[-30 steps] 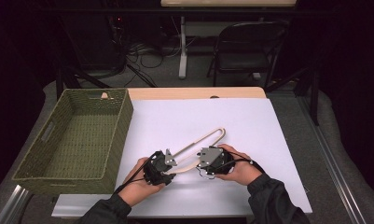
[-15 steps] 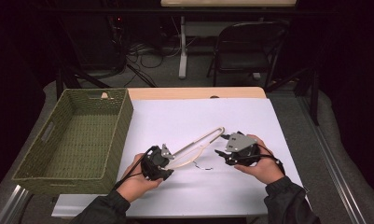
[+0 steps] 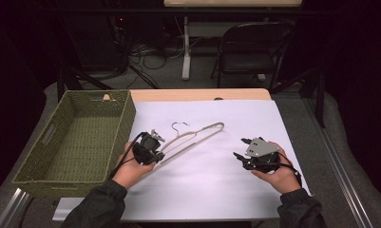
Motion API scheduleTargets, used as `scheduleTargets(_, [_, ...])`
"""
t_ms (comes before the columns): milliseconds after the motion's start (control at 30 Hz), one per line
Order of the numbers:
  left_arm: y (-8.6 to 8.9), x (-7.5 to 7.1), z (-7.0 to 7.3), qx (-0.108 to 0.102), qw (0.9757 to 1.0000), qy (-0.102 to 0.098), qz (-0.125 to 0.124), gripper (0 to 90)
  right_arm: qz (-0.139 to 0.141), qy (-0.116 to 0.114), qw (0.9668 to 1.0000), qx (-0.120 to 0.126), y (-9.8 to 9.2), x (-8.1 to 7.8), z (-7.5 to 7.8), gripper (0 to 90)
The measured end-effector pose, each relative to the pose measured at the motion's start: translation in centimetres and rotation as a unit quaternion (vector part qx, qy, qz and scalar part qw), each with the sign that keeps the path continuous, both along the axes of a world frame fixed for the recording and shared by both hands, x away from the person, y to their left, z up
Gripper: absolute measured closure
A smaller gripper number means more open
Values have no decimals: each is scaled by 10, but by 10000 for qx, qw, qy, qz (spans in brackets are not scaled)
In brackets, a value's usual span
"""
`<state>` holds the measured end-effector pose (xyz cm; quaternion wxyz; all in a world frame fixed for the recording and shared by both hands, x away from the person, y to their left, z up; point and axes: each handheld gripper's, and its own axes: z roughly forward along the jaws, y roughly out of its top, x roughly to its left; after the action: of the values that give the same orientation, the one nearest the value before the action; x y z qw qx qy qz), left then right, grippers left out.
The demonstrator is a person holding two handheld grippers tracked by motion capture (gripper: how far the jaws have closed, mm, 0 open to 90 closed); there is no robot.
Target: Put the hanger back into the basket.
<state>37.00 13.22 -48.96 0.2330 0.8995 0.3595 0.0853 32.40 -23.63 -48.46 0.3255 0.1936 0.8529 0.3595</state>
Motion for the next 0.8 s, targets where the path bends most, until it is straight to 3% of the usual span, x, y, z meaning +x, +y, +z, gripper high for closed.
scheduleTargets(167, [-2, -1, 1, -99, 9999, 65, -99, 867, -4, 12, 10000, -19, 0, 0, -4, 447])
scheduleTargets(333, [-1, -7, 10, -239, 9996, -113, -68, 869, -43, 50, 10000, -40, -2, -1, -4, 447])
scheduleTargets(567, [6, -25, 38, -334, 9988, -305, -160, 870, -136, -7, 9999, 58, -8, -1, -5, 446])
scheduleTargets(800, [34, -45, 74, -766, 9958, -473, -185, 870, -190, 1, 9998, 82, -11, -1, -4, 446])
